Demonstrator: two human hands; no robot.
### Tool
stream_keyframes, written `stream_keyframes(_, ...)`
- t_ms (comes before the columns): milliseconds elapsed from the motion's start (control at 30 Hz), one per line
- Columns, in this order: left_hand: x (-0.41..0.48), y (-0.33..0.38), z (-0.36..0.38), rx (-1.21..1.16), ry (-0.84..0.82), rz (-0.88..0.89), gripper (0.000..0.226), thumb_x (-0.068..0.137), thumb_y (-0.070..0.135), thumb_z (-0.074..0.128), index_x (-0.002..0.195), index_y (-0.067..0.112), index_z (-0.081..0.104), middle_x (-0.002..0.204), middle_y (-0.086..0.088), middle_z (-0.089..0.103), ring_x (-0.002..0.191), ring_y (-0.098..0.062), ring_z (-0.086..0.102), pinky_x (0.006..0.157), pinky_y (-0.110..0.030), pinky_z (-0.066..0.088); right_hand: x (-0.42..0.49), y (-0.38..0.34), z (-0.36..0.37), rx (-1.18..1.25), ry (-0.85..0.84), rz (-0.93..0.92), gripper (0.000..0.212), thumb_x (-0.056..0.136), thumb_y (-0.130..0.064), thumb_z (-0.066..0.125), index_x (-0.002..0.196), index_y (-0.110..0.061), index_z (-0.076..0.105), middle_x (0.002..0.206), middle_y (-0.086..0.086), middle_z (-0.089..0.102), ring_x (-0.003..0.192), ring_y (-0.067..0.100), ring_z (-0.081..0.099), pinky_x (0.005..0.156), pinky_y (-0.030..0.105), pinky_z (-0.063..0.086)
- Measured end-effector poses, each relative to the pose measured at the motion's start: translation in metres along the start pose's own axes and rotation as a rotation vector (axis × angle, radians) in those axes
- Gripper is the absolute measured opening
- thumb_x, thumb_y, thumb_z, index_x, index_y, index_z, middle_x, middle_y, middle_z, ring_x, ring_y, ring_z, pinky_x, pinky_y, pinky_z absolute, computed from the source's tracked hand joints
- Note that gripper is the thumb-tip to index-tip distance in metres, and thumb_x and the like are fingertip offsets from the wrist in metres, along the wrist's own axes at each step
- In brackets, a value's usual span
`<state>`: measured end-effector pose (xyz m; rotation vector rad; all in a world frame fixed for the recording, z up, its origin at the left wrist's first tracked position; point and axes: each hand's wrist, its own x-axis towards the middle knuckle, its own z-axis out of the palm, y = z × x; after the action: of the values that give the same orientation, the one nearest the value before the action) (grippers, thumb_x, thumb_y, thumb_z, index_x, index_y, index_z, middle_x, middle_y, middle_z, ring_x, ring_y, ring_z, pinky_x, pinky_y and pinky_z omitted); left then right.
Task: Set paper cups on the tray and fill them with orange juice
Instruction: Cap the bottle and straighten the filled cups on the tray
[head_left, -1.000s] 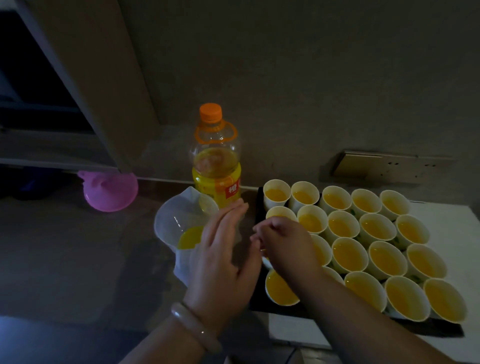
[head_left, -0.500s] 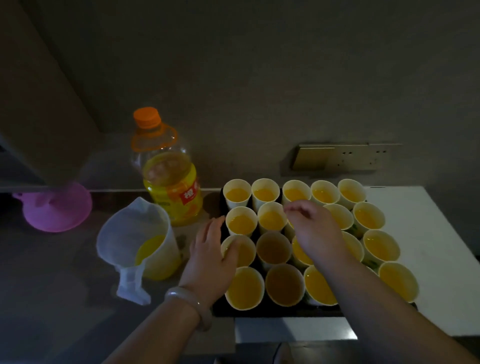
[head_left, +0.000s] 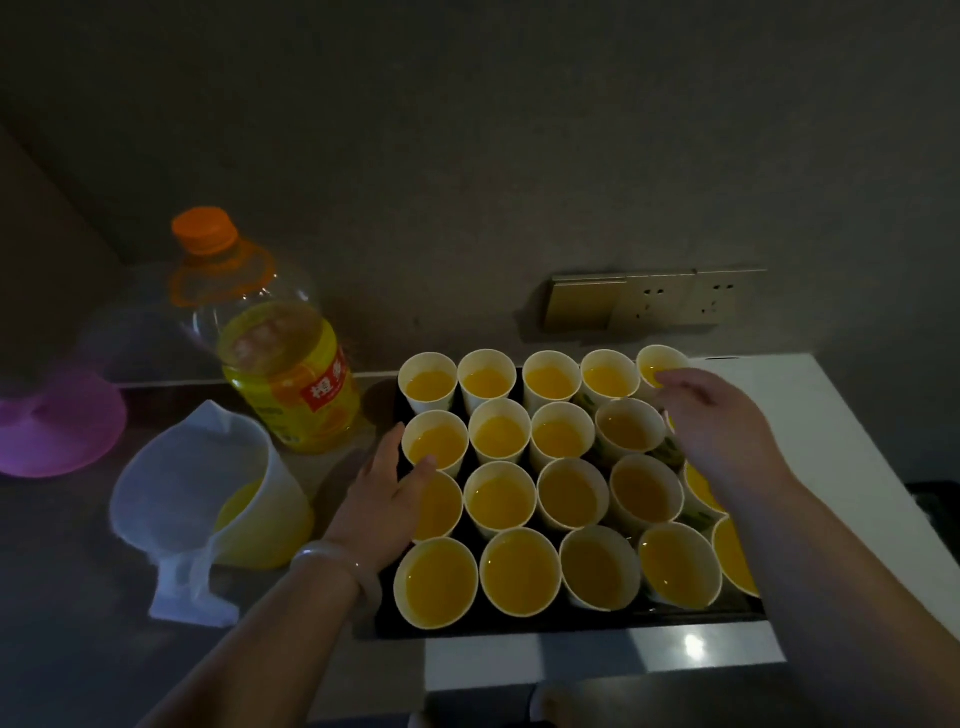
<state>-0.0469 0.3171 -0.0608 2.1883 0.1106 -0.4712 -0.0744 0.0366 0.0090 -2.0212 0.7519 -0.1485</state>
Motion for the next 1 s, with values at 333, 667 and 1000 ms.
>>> stream_keyframes(333, 0.010, -0.009, 0.004, -0.060, 0.111, 0.046, 0.046, 0.103, 0.033, 0.031, 0.148, 0.025, 0.030, 0.150, -0.001, 0.037, 0.137, -0.020, 0.034, 0.106, -0.030, 0.028, 0.041, 0.038, -0.041, 0.011, -0.018, 0.249, 0.033, 0.094, -0.031, 0.055, 0.124, -0.020, 0.060, 0.119, 0.003, 0.059, 0.114, 0.027, 0.054, 0.100, 0.047, 0.043)
stream_keyframes(667, 0.036, -0.019, -0.015, 0.039, 0.034, -0.101, 0.043, 0.097, 0.019, 0.051, 0.140, 0.020, 0.045, 0.135, -0.002, 0.055, 0.122, -0.020, 0.051, 0.101, -0.031, 0.037, 0.060, 0.085, -0.060, 0.046, -0.115, 0.446, 0.018, 0.098, -0.013, 0.052, 0.110, -0.006, 0.063, 0.105, 0.015, 0.067, 0.088, 0.029, 0.064, 0.077, 0.039, 0.052)
stream_keyframes(1000, 0.039, -0.013, -0.017, 0.240, -0.096, -0.056, 0.040, 0.092, 0.018, 0.061, 0.131, 0.014, 0.053, 0.127, -0.006, 0.058, 0.103, -0.014, 0.050, 0.087, -0.026, 0.037, 0.059, 0.098, -0.053, -0.115, -0.228, 0.326, 0.008, 0.086, -0.008, 0.068, 0.094, -0.007, 0.069, 0.081, 0.014, 0.069, 0.072, 0.028, 0.065, 0.060, 0.034, 0.053)
